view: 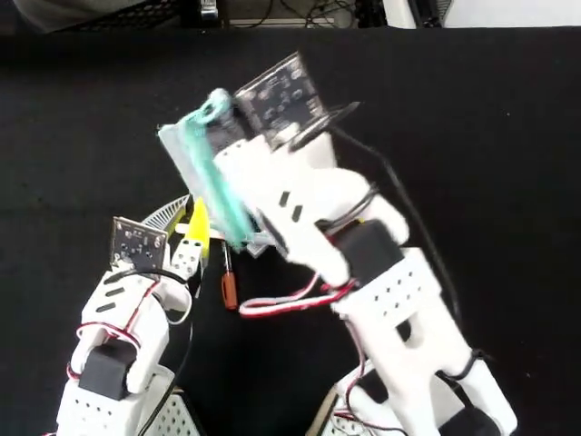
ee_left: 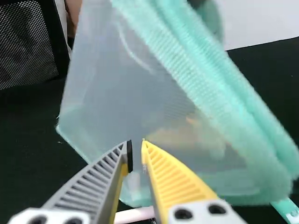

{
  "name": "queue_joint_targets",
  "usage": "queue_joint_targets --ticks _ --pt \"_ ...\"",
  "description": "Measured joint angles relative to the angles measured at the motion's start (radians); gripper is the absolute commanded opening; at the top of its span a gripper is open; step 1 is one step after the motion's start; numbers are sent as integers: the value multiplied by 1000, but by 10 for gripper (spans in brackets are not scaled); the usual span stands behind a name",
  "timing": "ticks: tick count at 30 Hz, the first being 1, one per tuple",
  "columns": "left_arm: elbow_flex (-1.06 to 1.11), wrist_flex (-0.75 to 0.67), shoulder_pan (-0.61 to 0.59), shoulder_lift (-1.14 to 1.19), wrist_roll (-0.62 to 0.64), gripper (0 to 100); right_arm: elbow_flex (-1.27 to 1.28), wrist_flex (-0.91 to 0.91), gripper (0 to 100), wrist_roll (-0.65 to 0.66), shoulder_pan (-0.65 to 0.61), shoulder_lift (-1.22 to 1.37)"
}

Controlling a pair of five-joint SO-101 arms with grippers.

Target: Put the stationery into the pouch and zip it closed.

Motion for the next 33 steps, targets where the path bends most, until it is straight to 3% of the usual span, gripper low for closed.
queue_joint_targets --ticks 3,9,18,24,26,33 --pt "0 51 41 -2 -15 73 15 -5 12 75 -51 0" --pt "-38 196 63 -2 -195 73 18 -2 12 114 -71 -2" --pt "-235 318 -199 -8 -259 74 18 -2 12 114 -72 -2" --pt "-359 333 -394 -12 -226 270 20 8 12 114 -72 -2" --pt "-400 333 -448 -8 -201 268 20 46 12 121 -74 -5" --pt "-559 362 -483 6 -189 256 -2 256 12 256 -78 -23"
